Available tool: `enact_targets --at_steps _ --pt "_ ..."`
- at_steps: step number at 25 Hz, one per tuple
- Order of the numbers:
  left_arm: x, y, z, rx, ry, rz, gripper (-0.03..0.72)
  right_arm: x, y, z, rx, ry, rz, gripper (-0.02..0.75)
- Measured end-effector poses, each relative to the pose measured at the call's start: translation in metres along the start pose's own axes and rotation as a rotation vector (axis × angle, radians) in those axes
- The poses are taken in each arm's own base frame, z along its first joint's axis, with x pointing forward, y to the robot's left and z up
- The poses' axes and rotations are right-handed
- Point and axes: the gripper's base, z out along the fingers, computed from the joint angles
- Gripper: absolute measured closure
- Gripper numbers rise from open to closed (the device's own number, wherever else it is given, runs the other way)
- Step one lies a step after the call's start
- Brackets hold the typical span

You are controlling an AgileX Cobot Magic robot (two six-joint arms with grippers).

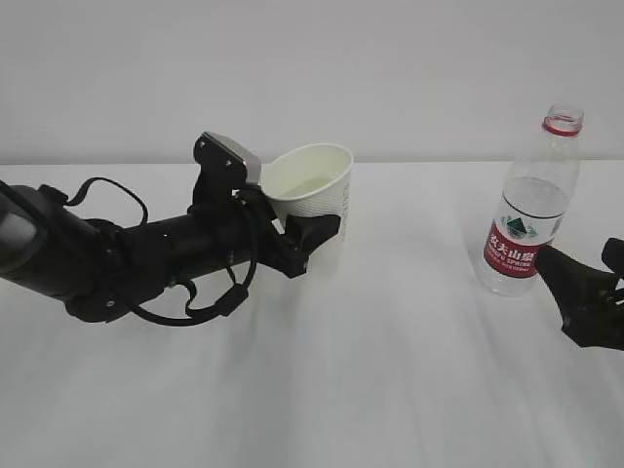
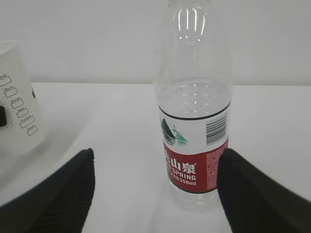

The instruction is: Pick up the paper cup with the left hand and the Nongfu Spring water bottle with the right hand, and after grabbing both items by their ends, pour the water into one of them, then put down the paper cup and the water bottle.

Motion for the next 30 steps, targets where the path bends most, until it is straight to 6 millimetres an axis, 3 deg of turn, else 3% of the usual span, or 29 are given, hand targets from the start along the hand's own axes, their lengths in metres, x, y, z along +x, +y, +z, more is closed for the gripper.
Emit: enact_targets --at_steps 18,24,30 --pt "0.020 0.040 -0.040 -0.119 0.013 -0.069 0.188 0.000 0.000 0.000 0.000 0.000 0.000 0.148" --pt "0.010 0.055 -0.058 -0.183 -0.003 -0.060 0.188 0.000 0.000 0.000 0.000 0.000 0.000 0.148" --pt "0.013 0.066 -0.067 -0.232 0.012 -0.078 0.188 0.000 0.000 0.000 0.000 0.000 0.000 0.148"
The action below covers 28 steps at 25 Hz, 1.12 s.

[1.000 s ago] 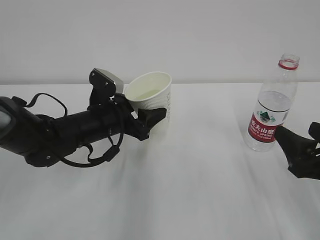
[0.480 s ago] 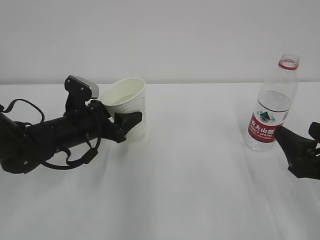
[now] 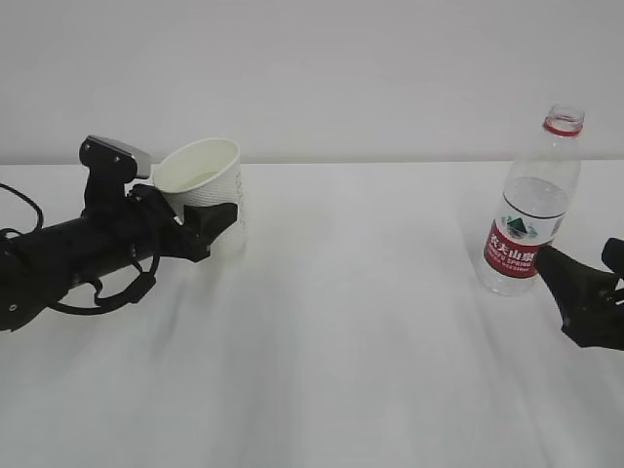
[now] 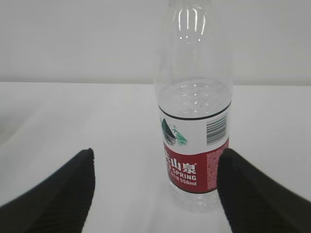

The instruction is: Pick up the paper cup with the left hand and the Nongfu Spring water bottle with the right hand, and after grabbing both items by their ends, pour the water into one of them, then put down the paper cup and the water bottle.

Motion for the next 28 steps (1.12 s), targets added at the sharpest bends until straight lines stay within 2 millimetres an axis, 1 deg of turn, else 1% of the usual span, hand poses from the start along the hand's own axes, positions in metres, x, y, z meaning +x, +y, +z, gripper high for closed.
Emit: enact_targets --at_steps 22,28 --pt "0.006 0.019 -0.002 -0.203 0.059 -0.026 0.190 0.000 0.000 0.000 0.000 0.000 0.000 0.149" --pt "0.005 0.025 -0.004 -0.272 0.052 -0.032 0.190 0.000 0.000 0.000 0.000 0.000 0.000 0.149"
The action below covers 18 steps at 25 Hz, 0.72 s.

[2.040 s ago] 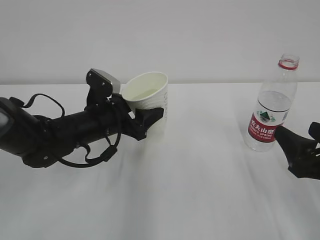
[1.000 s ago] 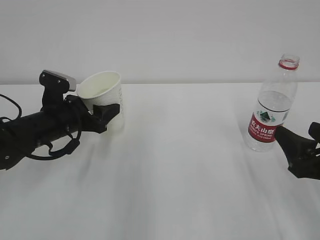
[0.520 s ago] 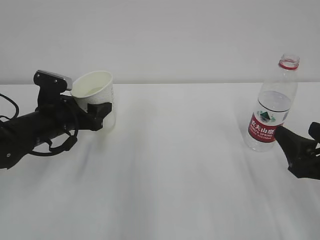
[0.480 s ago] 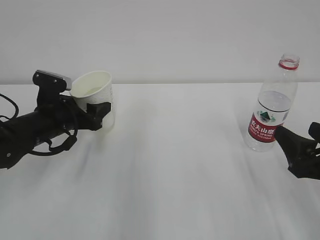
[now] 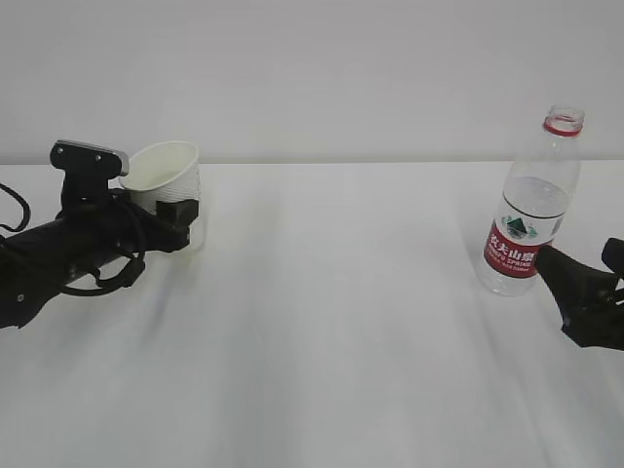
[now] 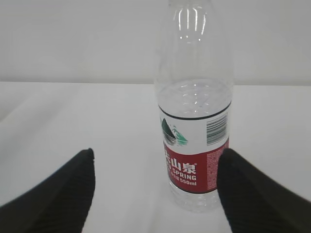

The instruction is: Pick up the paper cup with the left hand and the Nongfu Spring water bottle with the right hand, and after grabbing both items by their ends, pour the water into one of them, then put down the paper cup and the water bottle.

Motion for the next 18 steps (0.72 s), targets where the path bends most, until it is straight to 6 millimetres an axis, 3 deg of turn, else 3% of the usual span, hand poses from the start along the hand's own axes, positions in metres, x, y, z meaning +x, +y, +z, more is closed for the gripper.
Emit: enact_targets --at_steps 18 --pt "-0.0021 0.0081 0.0008 -0.079 -0.089 -0.046 0.196 0.0000 0.0000 0.0000 0.000 0.000 0.000 0.149"
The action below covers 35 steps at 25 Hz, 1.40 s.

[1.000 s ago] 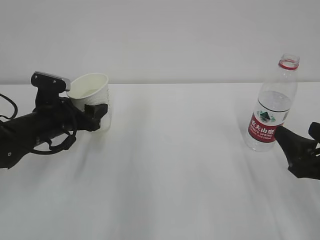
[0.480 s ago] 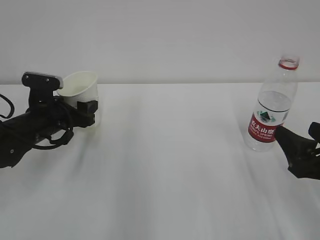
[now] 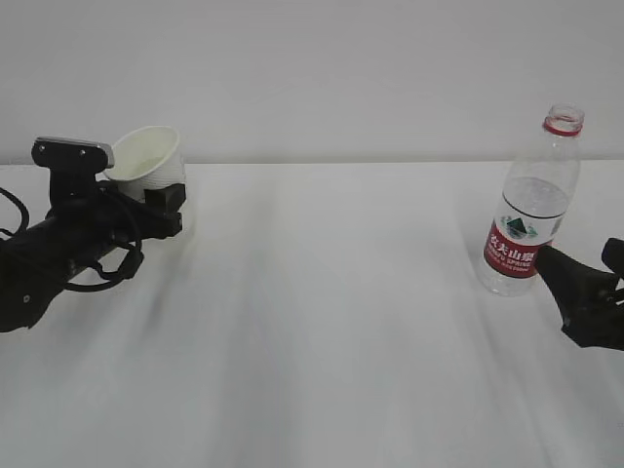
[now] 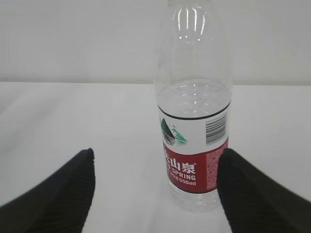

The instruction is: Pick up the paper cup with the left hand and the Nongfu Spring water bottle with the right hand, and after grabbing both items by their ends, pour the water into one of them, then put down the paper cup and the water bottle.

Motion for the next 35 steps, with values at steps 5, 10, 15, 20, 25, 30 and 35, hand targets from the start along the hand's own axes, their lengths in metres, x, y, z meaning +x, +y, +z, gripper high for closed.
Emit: enact_targets --at_steps 5,10,15,20,25,30,35 --pt "0.005 0.002 0.001 -0.014 0.019 -0.009 0.197 0.000 0.000 0.000 0.000 0.000 0.000 0.149" --pt "0.008 0.002 0.001 -0.021 0.045 -0.012 0.197 0.000 0.000 0.000 0.000 0.000 0.000 0.149" --pt "0.010 0.003 0.000 -0.029 0.073 -0.016 0.197 0.000 0.000 0.000 0.000 0.000 0.000 0.149" --pt "0.010 0.003 0.000 -0.030 0.073 -0.016 0.197 0.000 0.000 0.000 0.000 0.000 0.000 0.149" --pt "0.010 0.003 0.000 -0.030 0.073 -0.016 0.197 0.000 0.000 0.000 0.000 0.000 0.000 0.150" --pt "0.012 0.003 0.000 -0.032 0.097 -0.016 0.204 0.000 0.000 0.000 0.000 0.000 0.000 0.150" --pt "0.013 0.003 0.000 -0.034 0.110 -0.016 0.217 0.000 0.000 0.000 0.000 0.000 0.000 0.150"
